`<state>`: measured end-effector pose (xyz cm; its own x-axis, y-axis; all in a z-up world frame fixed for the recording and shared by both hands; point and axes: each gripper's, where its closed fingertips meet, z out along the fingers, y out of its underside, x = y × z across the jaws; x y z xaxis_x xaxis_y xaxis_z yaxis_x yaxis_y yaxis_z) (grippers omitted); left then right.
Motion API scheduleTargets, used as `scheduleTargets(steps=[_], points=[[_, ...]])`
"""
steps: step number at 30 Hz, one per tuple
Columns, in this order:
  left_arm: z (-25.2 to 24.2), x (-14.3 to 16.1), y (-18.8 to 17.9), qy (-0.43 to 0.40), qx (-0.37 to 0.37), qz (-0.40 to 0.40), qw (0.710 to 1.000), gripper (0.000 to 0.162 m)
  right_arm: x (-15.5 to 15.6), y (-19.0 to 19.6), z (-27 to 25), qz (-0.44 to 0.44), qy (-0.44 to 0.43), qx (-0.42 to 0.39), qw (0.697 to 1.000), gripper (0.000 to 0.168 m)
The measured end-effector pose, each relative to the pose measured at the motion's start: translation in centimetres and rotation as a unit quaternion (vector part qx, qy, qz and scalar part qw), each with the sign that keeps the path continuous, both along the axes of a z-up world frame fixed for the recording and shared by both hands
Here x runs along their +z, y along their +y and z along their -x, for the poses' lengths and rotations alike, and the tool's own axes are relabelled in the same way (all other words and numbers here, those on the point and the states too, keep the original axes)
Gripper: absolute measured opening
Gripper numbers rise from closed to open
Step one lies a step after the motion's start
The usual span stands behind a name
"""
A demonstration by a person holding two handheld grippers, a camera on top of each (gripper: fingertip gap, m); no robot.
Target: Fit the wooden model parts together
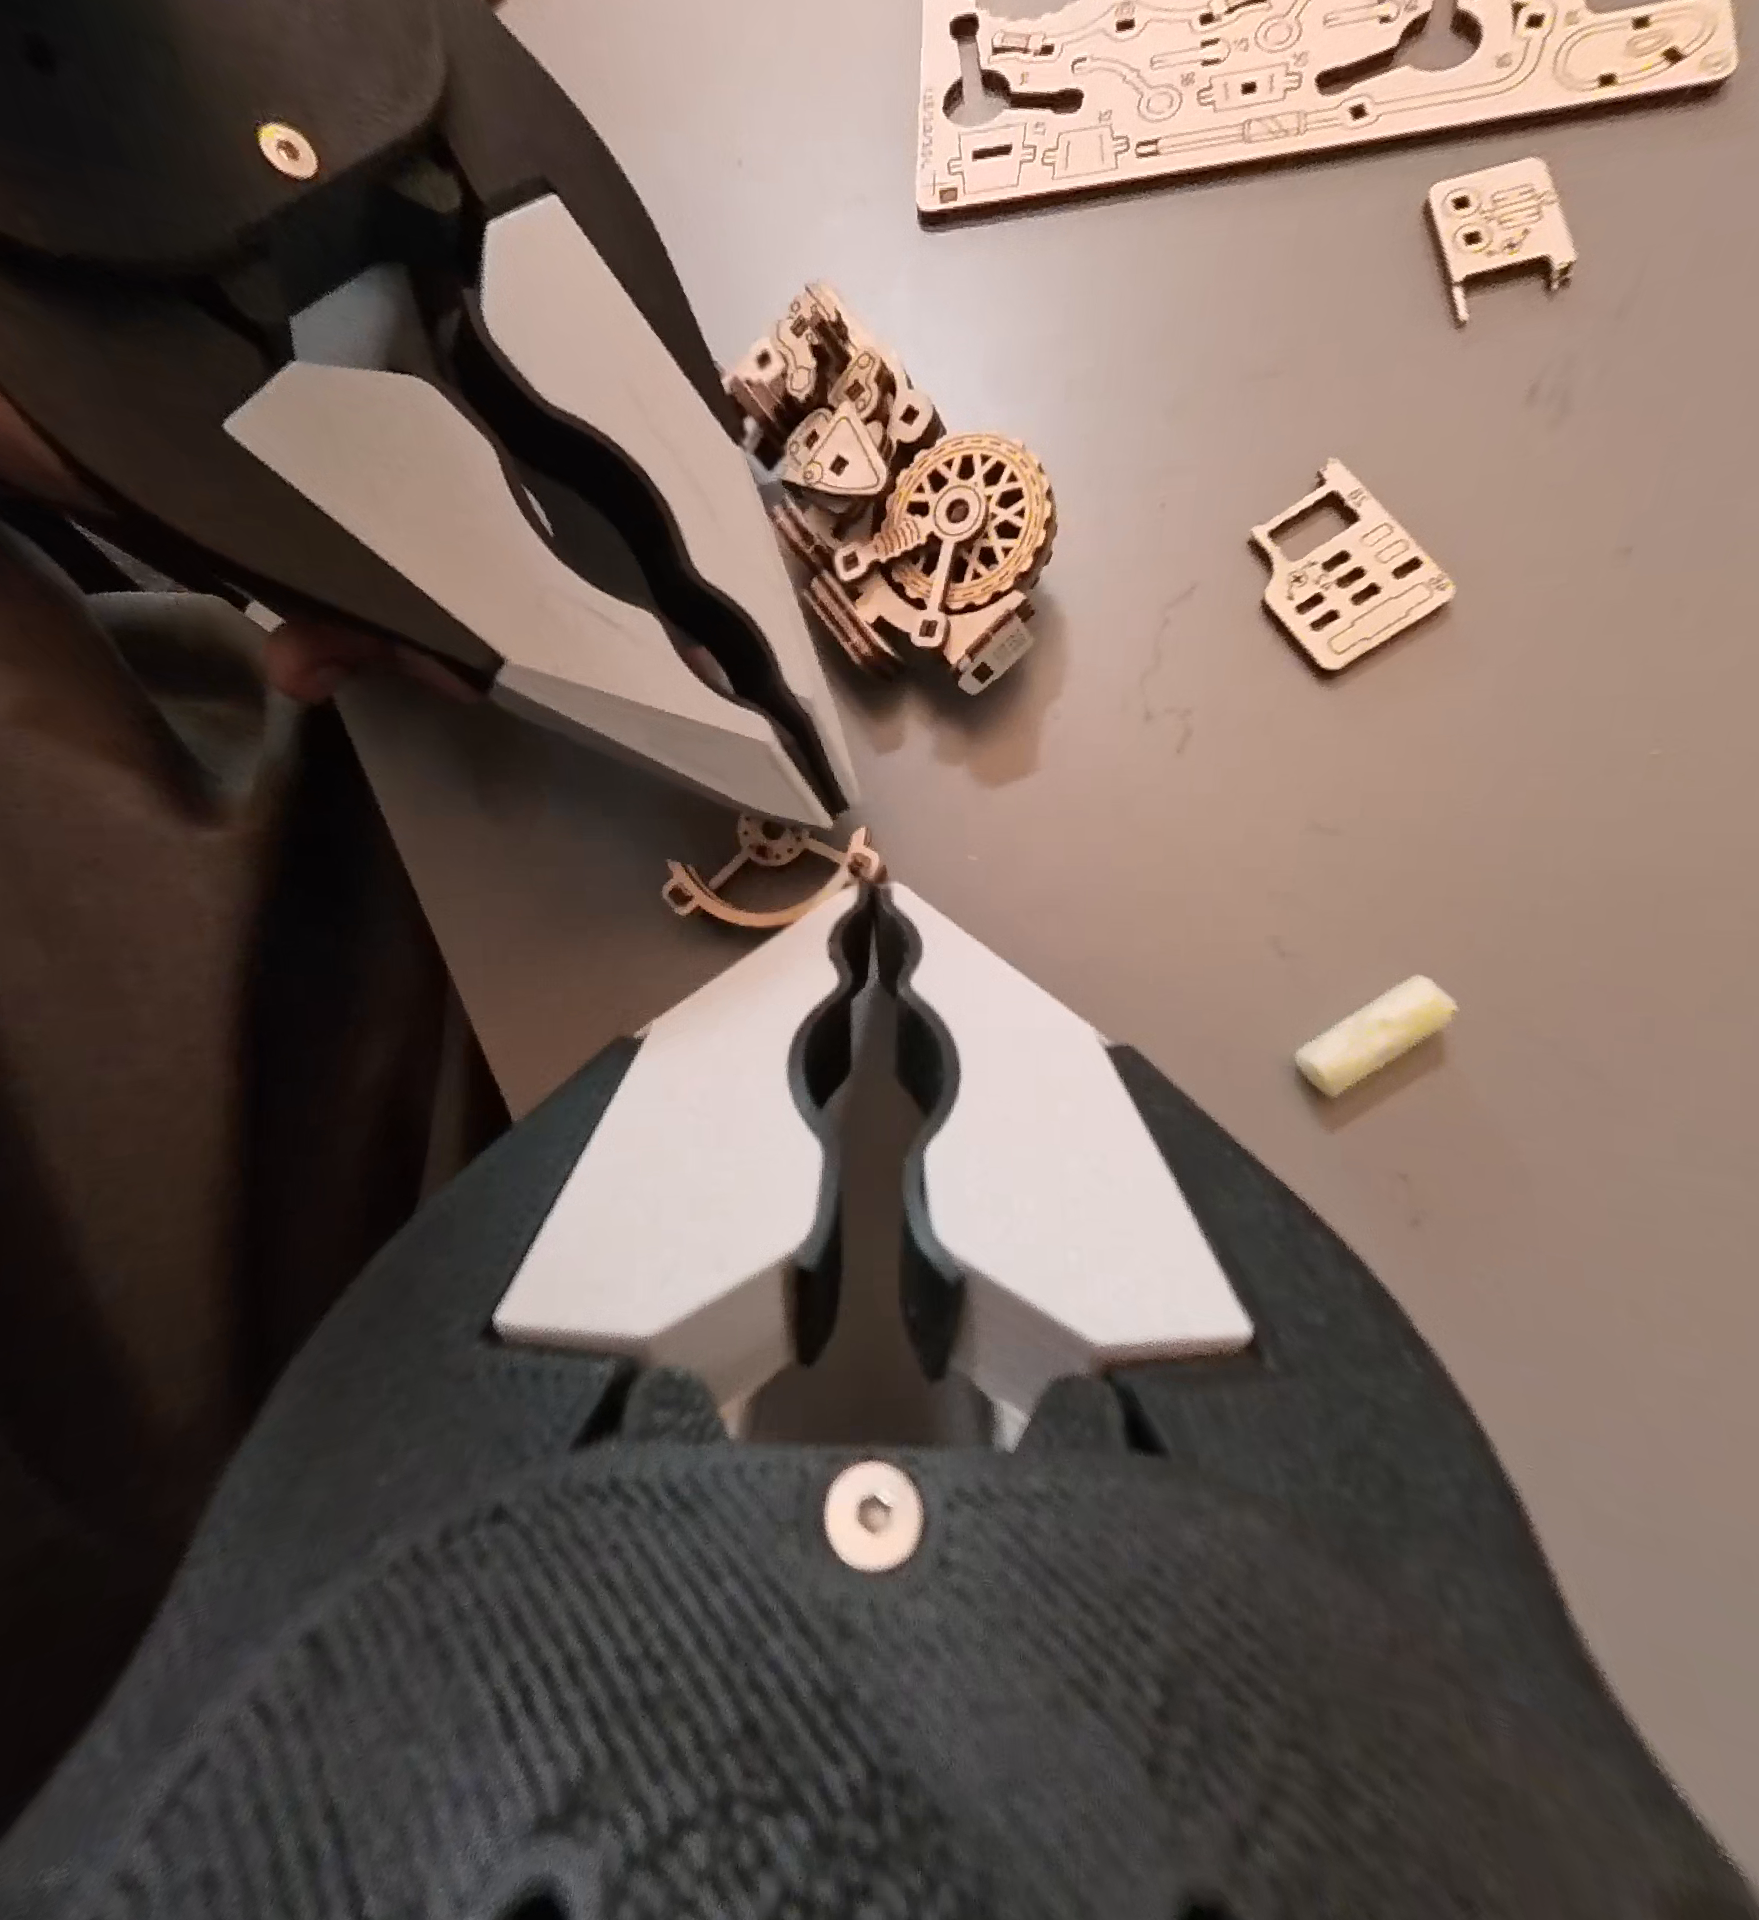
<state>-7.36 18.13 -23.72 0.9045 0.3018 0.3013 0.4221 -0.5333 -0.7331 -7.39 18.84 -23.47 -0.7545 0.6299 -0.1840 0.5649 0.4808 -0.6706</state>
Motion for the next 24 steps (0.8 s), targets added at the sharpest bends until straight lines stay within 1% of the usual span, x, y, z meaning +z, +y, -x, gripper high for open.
scheduleTargets(steps=[3, 6, 9, 12, 15, 18, 24], points=[[-0.2, 0.1, -0.1, -0.008, -0.002, -0.005, 1.000, 0.000, -0.2, 0.4, -0.1, 0.007, -0.016, -0.004, 1.000, 0.004], [-0.6, 0.1, -0.3, -0.015, -0.011, -0.008, 1.000, 0.000, -0.3, 0.1, -0.7, 0.037, -0.052, 0.000, 0.998, 0.008], [-1.0, -0.1, -0.3, -0.006, -0.022, 0.003, 1.000, 0.004, -0.6, 0.0, -1.0, 0.043, -0.069, -0.001, 0.997, 0.013], [-1.0, -0.3, -0.2, 0.012, -0.025, 0.014, 1.000, 0.005, -0.8, -0.1, -1.1, 0.039, -0.075, 0.000, 0.996, 0.013], [-0.9, -0.6, -0.1, 0.042, -0.030, 0.032, 0.998, 0.000, -0.8, -0.3, -1.2, 0.037, -0.076, 0.002, 0.996, 0.013], [-1.0, -0.6, -0.1, 0.068, -0.038, 0.039, 0.996, 0.000, -0.6, -0.3, -1.1, 0.043, -0.075, 0.000, 0.996, 0.013], [-0.5, 0.2, -0.3, 0.059, -0.022, 0.013, 0.998, 0.000, 0.1, -0.3, -1.0, 0.076, -0.082, -0.010, 0.994, 0.014]])
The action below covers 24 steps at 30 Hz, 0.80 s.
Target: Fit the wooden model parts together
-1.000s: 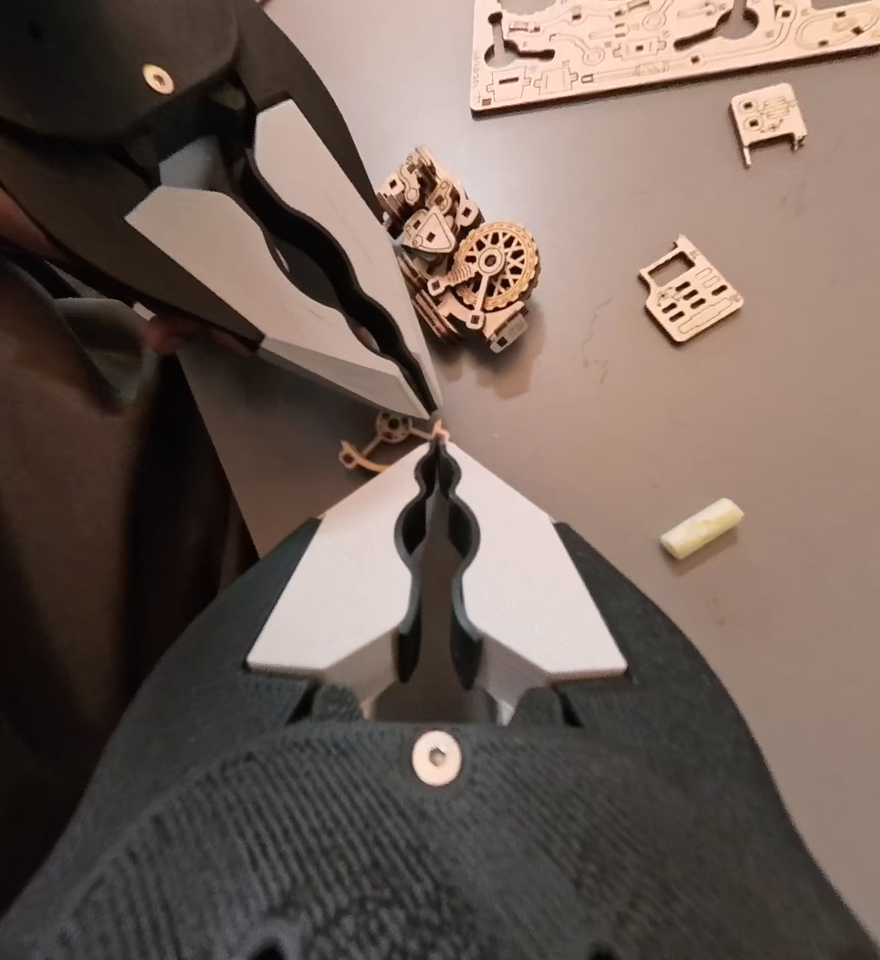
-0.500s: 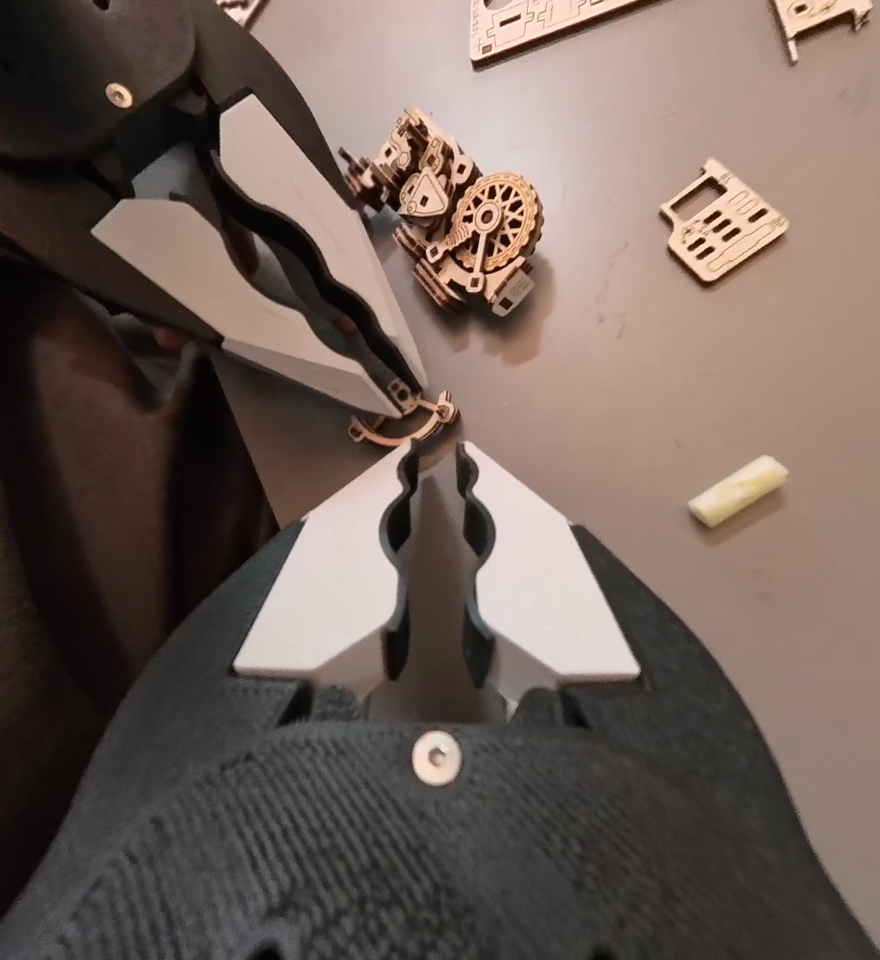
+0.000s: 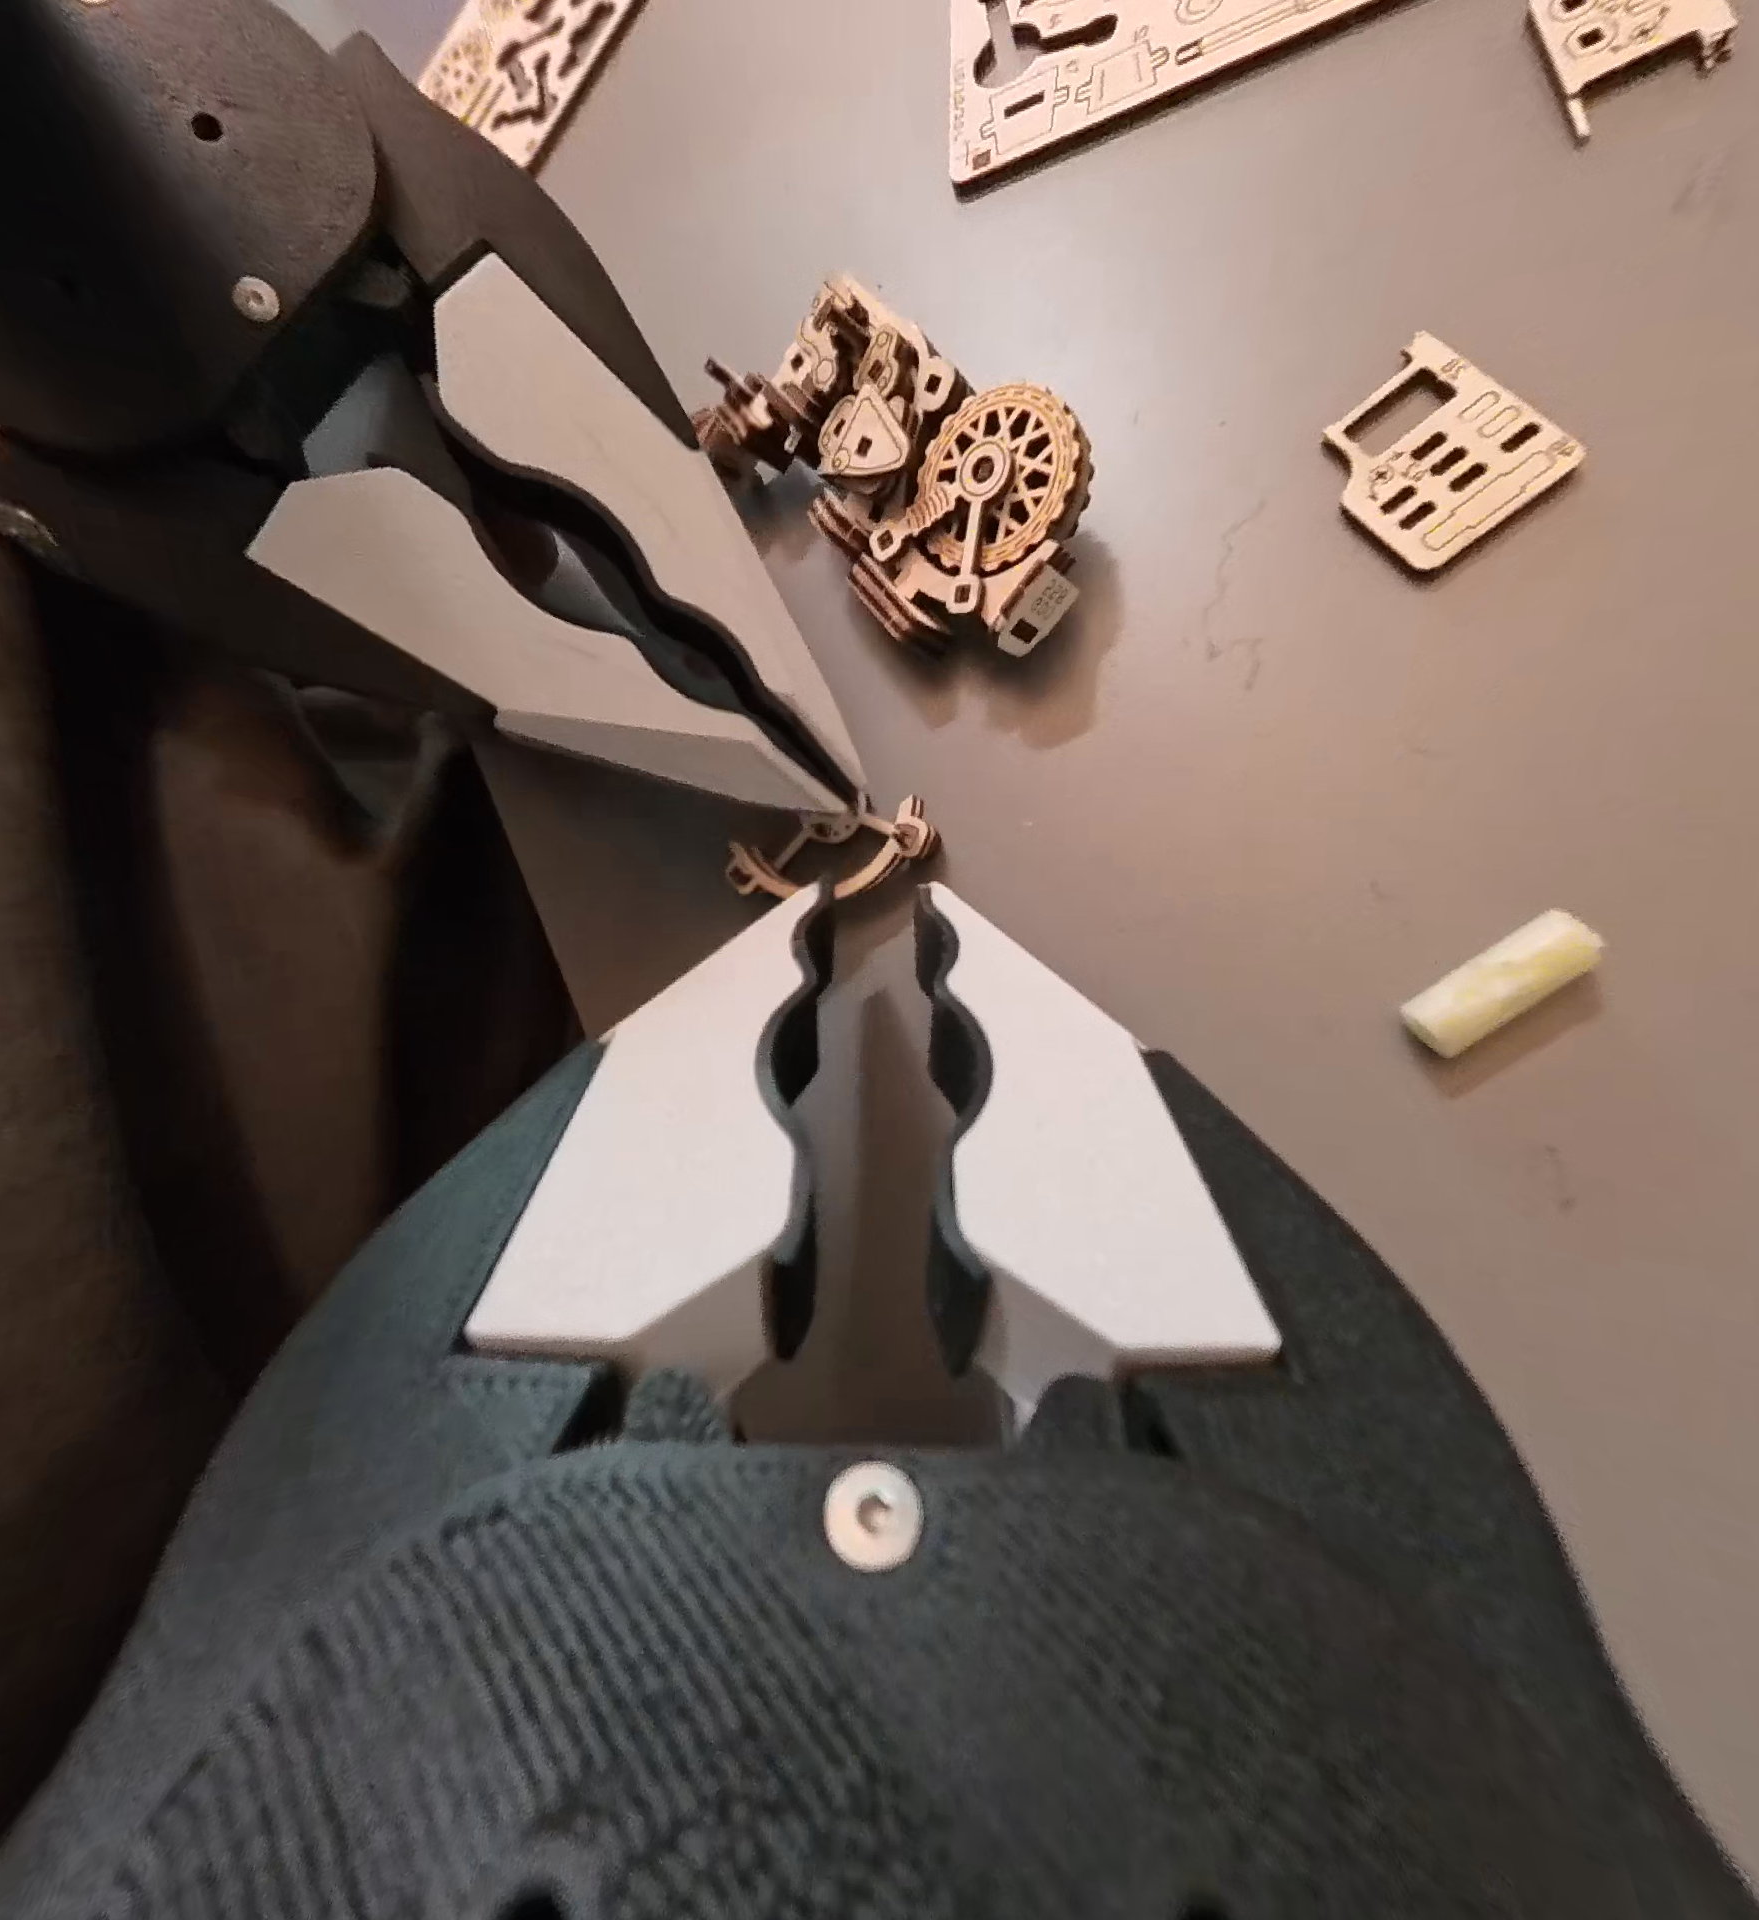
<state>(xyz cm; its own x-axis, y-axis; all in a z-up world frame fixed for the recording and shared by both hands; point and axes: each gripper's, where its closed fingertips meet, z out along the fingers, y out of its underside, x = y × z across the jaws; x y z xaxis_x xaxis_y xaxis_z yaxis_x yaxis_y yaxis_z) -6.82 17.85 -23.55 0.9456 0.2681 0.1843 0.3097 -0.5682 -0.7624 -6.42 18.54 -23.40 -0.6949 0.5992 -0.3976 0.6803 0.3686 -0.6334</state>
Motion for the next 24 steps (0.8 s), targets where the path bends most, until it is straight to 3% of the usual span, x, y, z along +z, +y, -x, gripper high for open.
scheduleTargets(steps=[4, 12, 17, 24], points=[[0.4, -0.4, -0.6, -0.001, 0.008, 0.011, 1.000, 0.000, 0.1, 0.0, 0.1, 0.003, -0.001, -0.005, 1.000, 0.014], [-0.6, -0.8, -0.7, 0.005, -0.029, 0.027, 0.999, 0.023, 0.0, 0.1, 0.1, -0.002, 0.001, -0.004, 1.000, 0.014], [-0.7, -1.0, -0.8, 0.016, -0.040, 0.039, 0.998, 0.013, 0.0, 0.1, 0.1, 0.001, 0.001, -0.004, 1.000, 0.014], [-0.5, -0.5, -0.9, -0.002, -0.035, 0.016, 0.999, 0.012, 0.1, 0.0, 0.2, 0.000, 0.009, -0.004, 1.000, 0.013]])
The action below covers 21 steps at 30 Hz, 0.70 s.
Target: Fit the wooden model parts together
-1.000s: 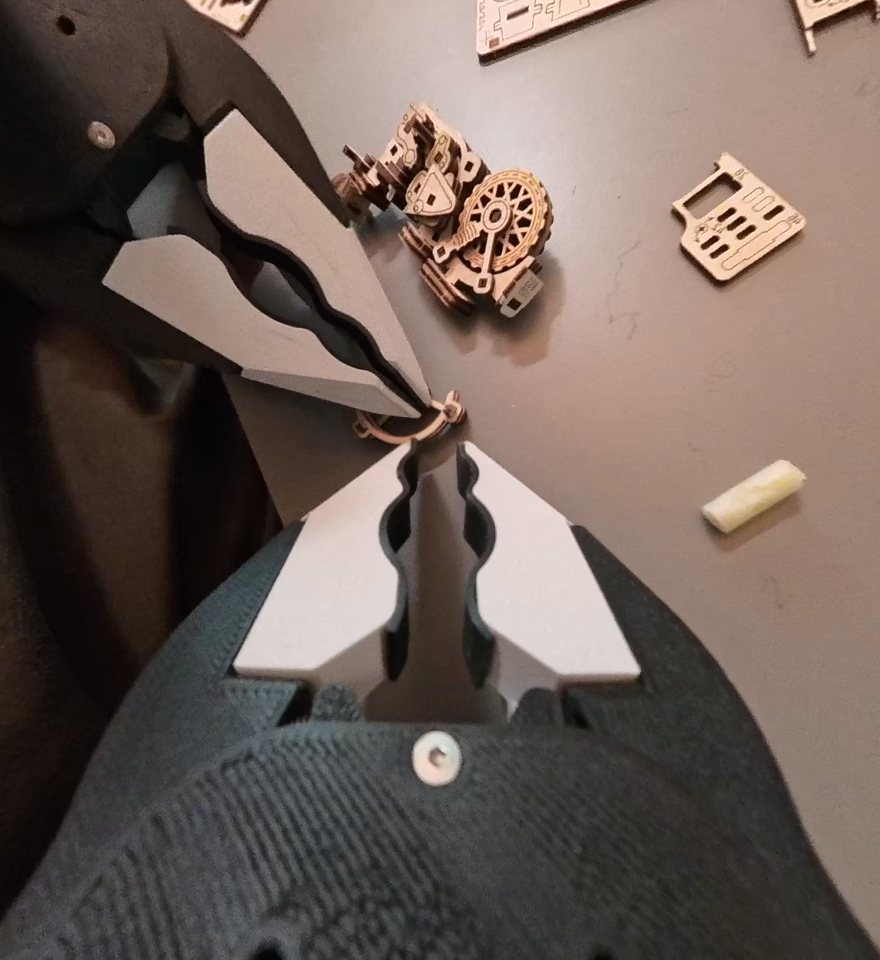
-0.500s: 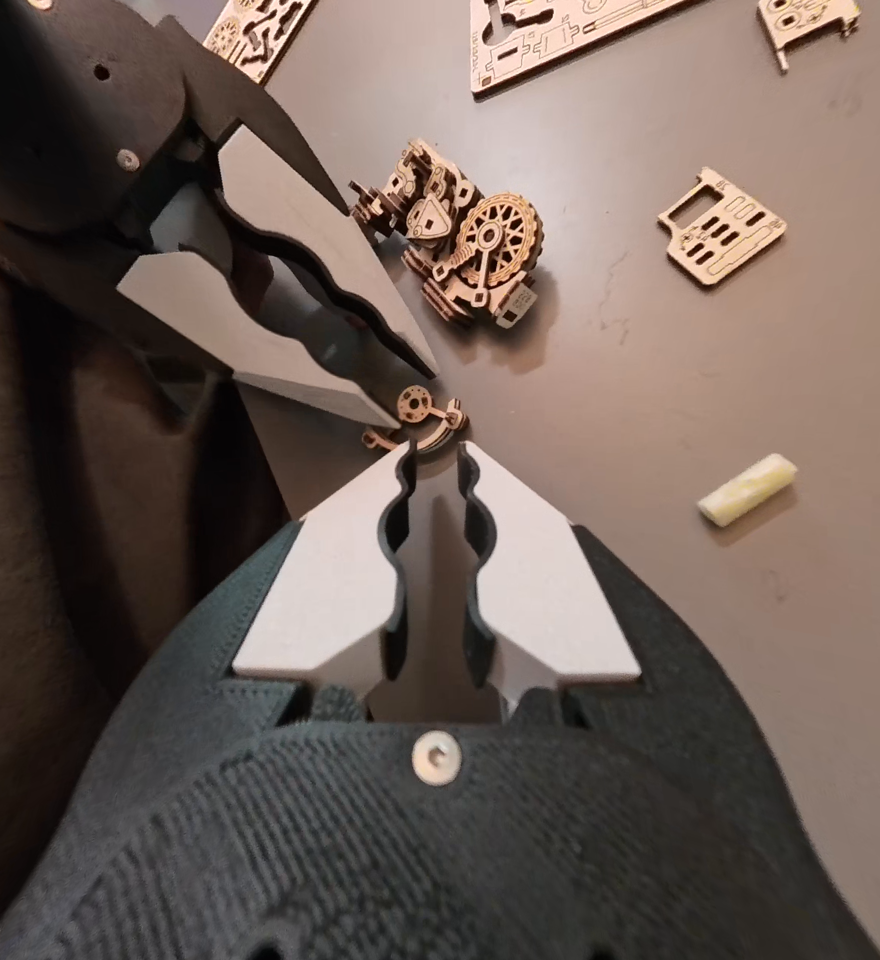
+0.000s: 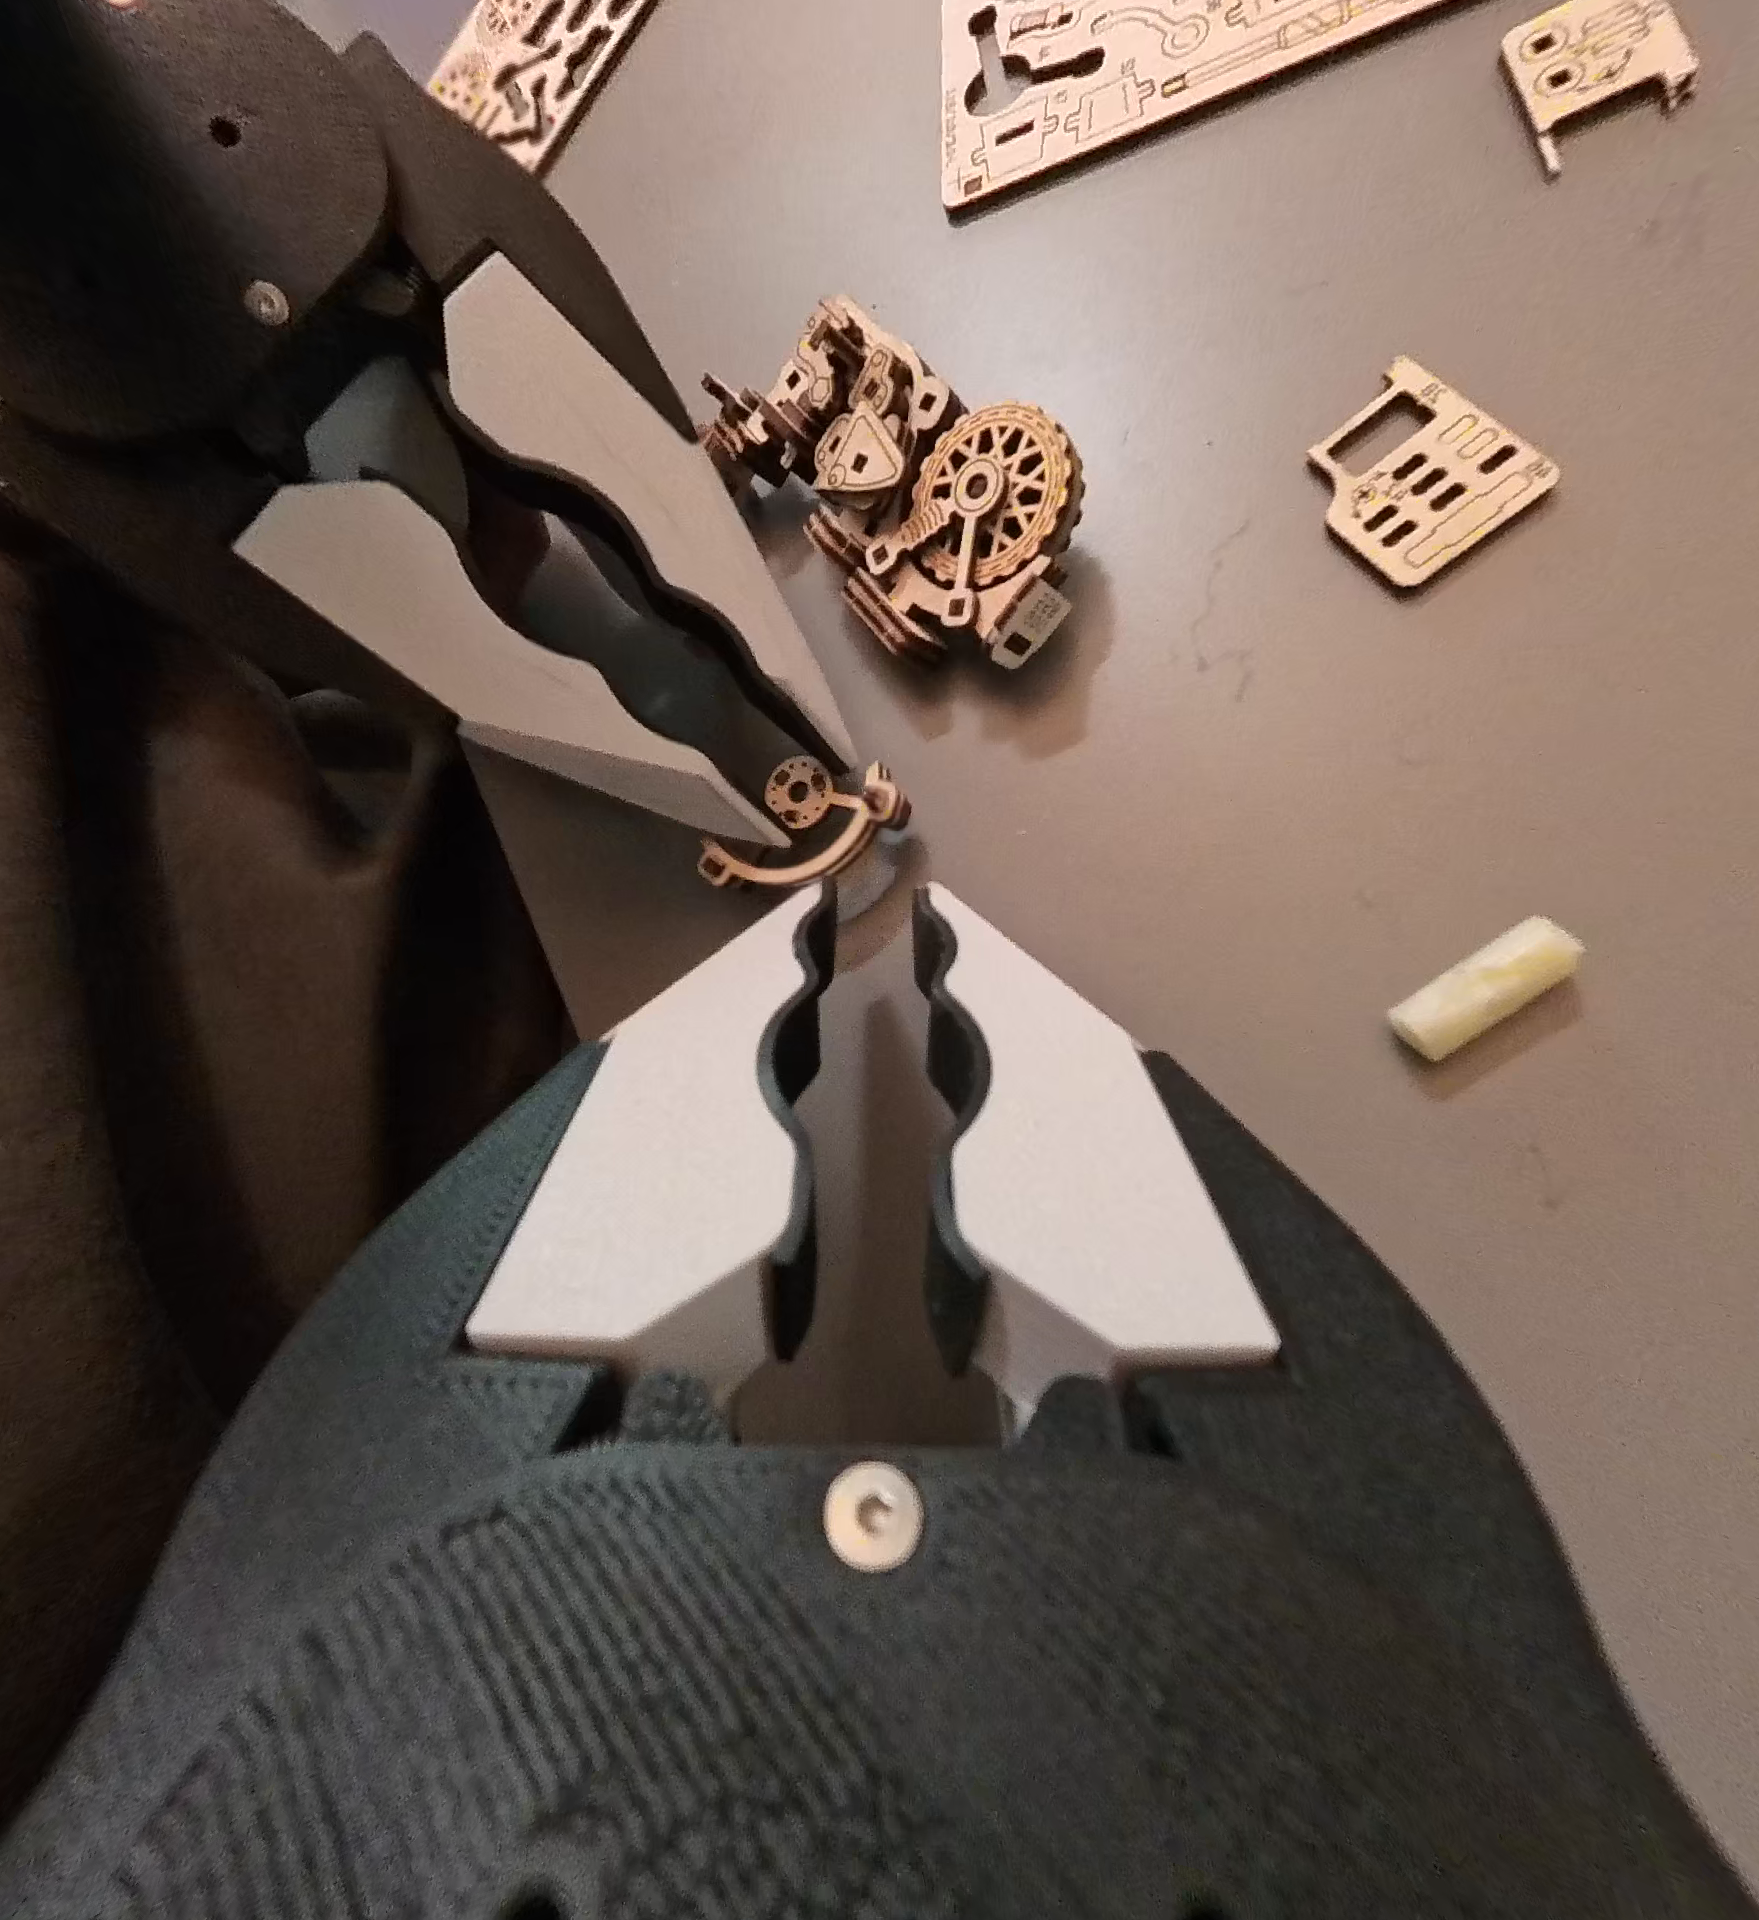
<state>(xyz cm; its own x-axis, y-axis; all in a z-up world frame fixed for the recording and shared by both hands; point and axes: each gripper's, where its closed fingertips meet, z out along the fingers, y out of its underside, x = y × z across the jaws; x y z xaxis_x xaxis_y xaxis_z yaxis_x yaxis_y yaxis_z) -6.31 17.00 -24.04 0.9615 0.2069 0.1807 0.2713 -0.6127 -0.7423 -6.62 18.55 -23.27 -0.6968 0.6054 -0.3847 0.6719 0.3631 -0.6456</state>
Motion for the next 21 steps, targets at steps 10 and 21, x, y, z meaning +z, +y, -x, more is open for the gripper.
scheduleTargets(steps=[10, 21], points=[[1.6, 4.2, 0.1, 0.073, 0.025, -0.120, 0.990, 0.012, 5.0, 1.2, 2.5, 0.136, 0.062, -0.070, 0.986, 0.013], [0.1, 8.3, 0.3, 0.212, -0.010, -0.228, 0.950, 0.012, 8.0, -1.8, 0.4, 0.310, -0.029, -0.022, 0.950, 0.018]])
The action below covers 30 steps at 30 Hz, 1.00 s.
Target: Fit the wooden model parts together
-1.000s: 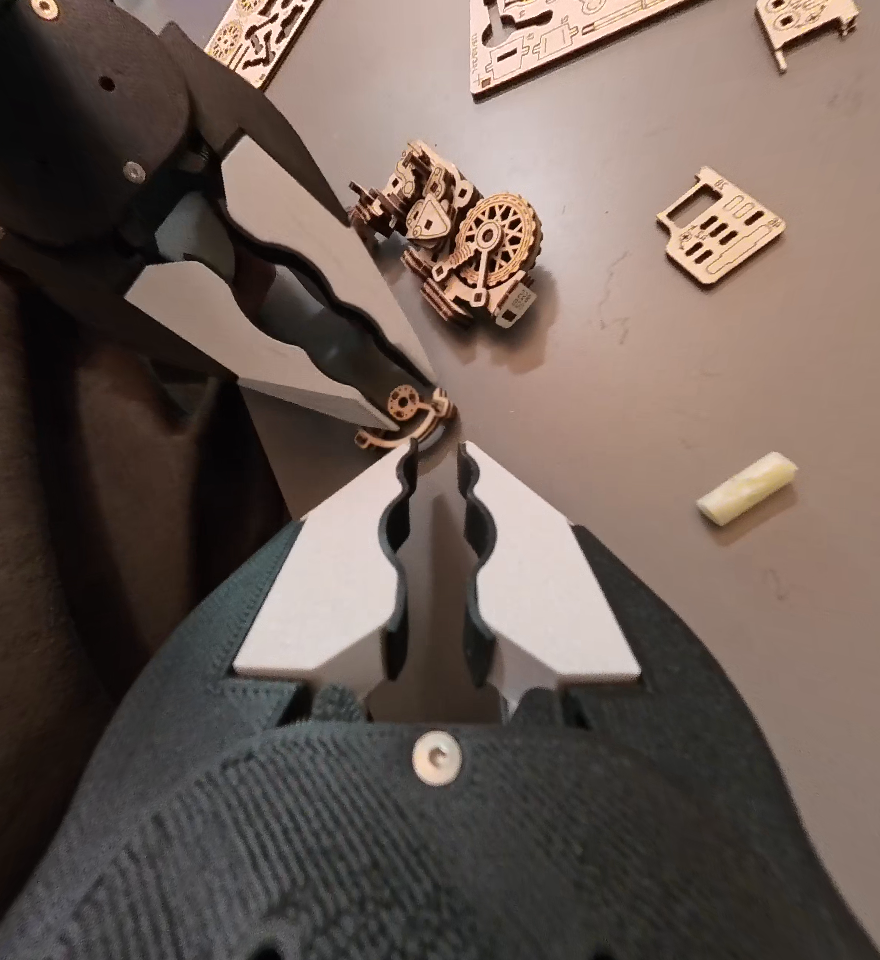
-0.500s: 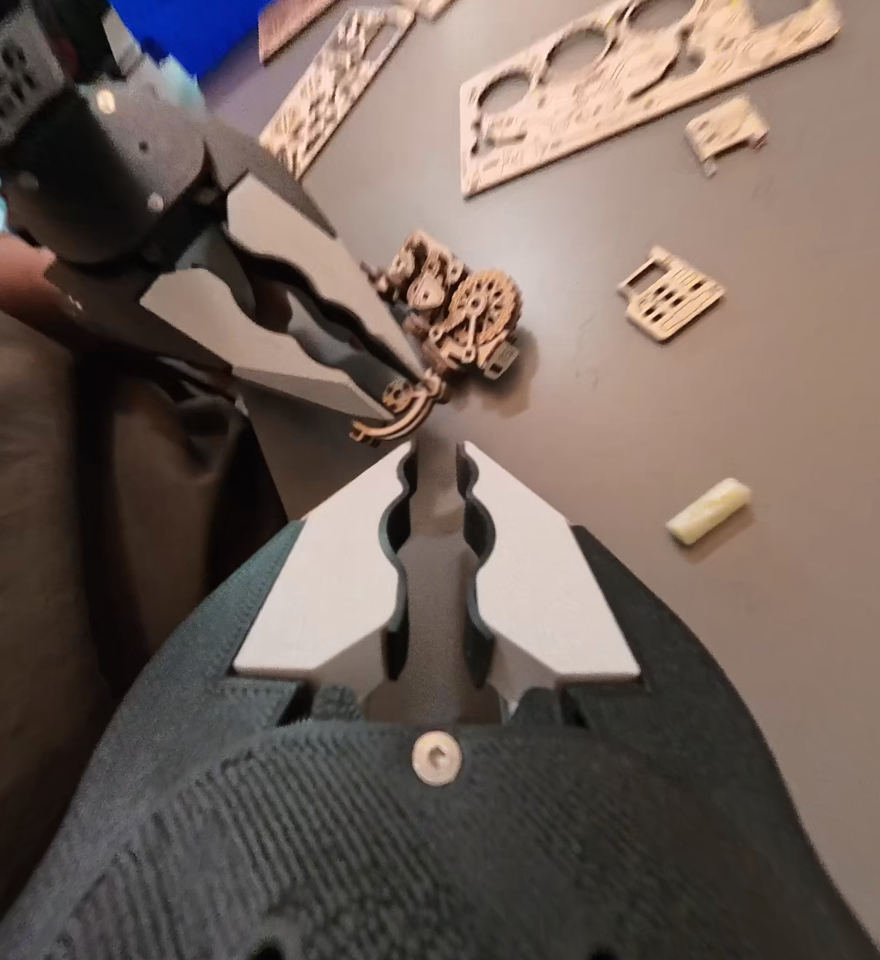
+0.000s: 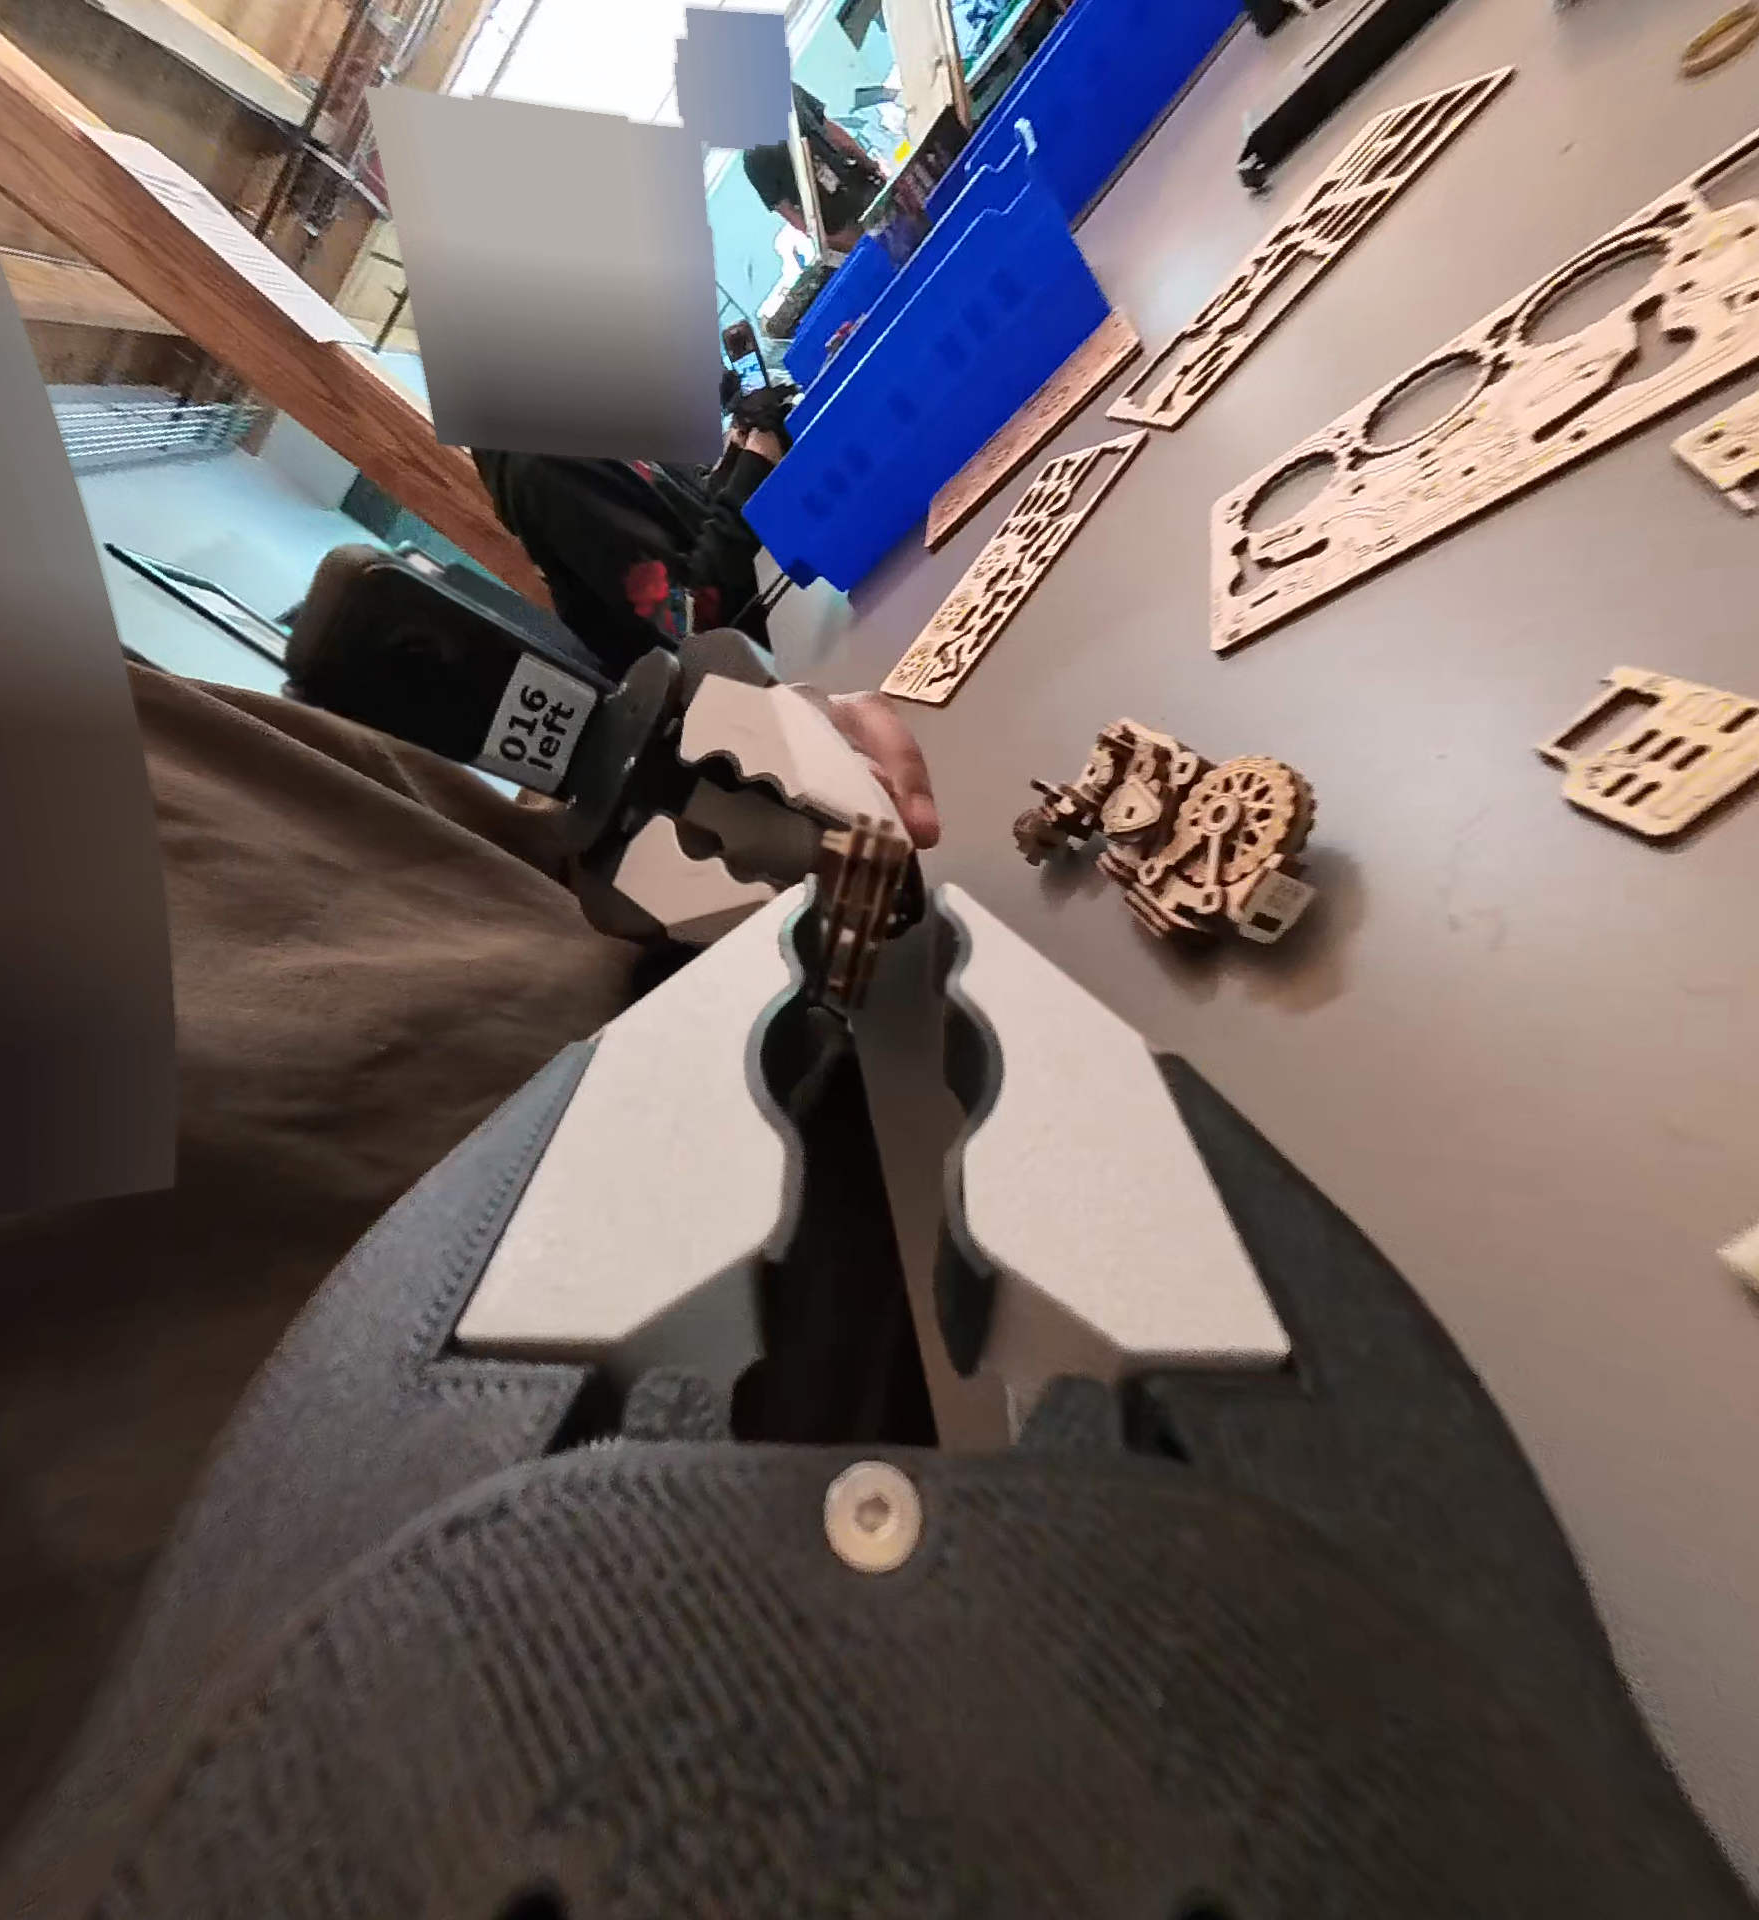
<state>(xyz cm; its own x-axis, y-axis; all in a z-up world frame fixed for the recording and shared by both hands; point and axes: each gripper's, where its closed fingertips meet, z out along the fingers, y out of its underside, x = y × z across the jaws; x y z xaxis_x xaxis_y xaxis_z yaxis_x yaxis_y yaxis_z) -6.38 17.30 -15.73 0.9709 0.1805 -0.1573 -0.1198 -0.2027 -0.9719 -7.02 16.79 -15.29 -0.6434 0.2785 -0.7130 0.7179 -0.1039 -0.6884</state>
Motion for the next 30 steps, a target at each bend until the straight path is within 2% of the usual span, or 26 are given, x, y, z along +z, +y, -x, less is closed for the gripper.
scheduleTargets(steps=[4, 6, 11, 15, 21, 30], points=[[0.1, -0.2, 0.1, 0.010, 0.006, 0.002, 1.000, 0.012, 0.1, -0.1, -0.1, -0.009, 0.015, 0.003, 1.000, 0.005], [0.0, -0.1, 0.0, -0.008, -0.003, -0.008, 1.000, 0.011, 0.2, -0.1, -0.1, -0.020, 0.030, 0.002, 0.999, 0.005], [-0.3, 0.6, -0.3, -0.117, -0.055, -0.049, 0.990, 0.024, 0.0, -0.2, -0.5, -0.072, 0.093, 0.017, 0.993, 0.005], [-1.3, 0.7, -0.7, -0.199, -0.121, -0.059, 0.971, 0.024, -1.0, -0.3, -1.2, -0.152, 0.168, 0.042, 0.973, 0.005], [-2.0, 0.4, -1.0, -0.210, -0.158, -0.048, 0.964, 0.019, -1.6, -1.4, -2.6, -0.189, 0.227, 0.085, 0.952, 0.005], [-3.4, 0.3, -1.5, -0.210, -0.207, -0.032, 0.955, 0.012, -1.1, -1.8, -4.1, -0.160, 0.244, 0.127, 0.948, 0.006]])
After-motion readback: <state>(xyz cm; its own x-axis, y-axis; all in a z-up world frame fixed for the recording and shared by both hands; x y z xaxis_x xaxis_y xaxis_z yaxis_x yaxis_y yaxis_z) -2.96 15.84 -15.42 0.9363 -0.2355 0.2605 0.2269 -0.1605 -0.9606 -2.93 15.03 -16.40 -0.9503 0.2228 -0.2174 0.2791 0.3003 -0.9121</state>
